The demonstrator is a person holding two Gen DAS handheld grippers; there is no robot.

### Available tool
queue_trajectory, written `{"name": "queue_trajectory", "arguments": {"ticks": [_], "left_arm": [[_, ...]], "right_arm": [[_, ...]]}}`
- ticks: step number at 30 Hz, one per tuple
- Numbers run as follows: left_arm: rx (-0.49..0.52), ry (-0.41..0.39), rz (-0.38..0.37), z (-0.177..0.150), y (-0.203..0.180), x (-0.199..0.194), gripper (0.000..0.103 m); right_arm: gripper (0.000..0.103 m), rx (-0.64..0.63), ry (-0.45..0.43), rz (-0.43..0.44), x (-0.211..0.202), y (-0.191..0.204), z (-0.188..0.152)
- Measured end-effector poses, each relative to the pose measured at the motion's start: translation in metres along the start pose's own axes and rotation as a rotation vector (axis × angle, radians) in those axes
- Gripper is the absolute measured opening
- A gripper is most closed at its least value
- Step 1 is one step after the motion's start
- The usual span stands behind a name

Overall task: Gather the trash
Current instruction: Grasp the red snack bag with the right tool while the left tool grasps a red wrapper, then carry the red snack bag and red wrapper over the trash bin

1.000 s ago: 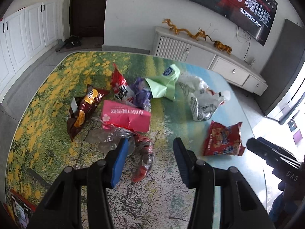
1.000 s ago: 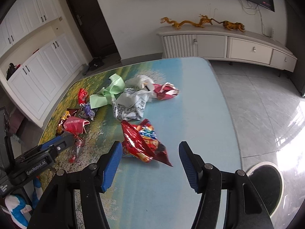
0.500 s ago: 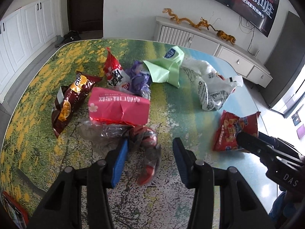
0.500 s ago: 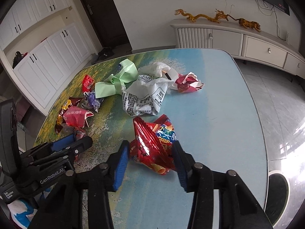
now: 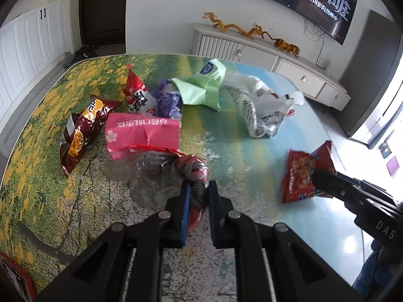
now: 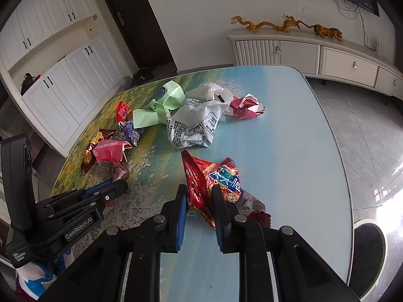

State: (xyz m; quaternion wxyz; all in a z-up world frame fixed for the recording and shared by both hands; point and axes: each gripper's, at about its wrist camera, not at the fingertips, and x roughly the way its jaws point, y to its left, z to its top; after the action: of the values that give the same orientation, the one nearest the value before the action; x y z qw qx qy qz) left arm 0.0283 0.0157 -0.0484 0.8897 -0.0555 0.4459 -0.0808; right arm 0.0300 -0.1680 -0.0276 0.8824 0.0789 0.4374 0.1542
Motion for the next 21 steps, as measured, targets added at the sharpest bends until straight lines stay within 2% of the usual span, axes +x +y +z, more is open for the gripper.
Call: {"name": "queue_trajectory", "arguments": {"ticks": [6,12,17,21], "left_arm": [[0.019,-0.039,-0.06,0.001,-0.013,-0.022,0.012],[0.012,-0.075,-0.157,0.004,-0.023,-0.045,0.012],[0.001,-0.128,-0.29,0.005,-0.029,-0.068,0.012],[0.039,-0.149,-0.316,0.005,-0.047,-0.082,0.012]], "right_arm": [[0.017,0.037,-0.036,0.005,-0.023,-0.009,-0.008],[0.016,0.067,-0.088,0.006,-0.051,-0.02,-0.013],[0.016,0.096,-0.136,0.01,-0.075,-0.031,-0.019],[0.016,0.126,-0.176,0.005,-0.094,-0.044,-0.025]]}}
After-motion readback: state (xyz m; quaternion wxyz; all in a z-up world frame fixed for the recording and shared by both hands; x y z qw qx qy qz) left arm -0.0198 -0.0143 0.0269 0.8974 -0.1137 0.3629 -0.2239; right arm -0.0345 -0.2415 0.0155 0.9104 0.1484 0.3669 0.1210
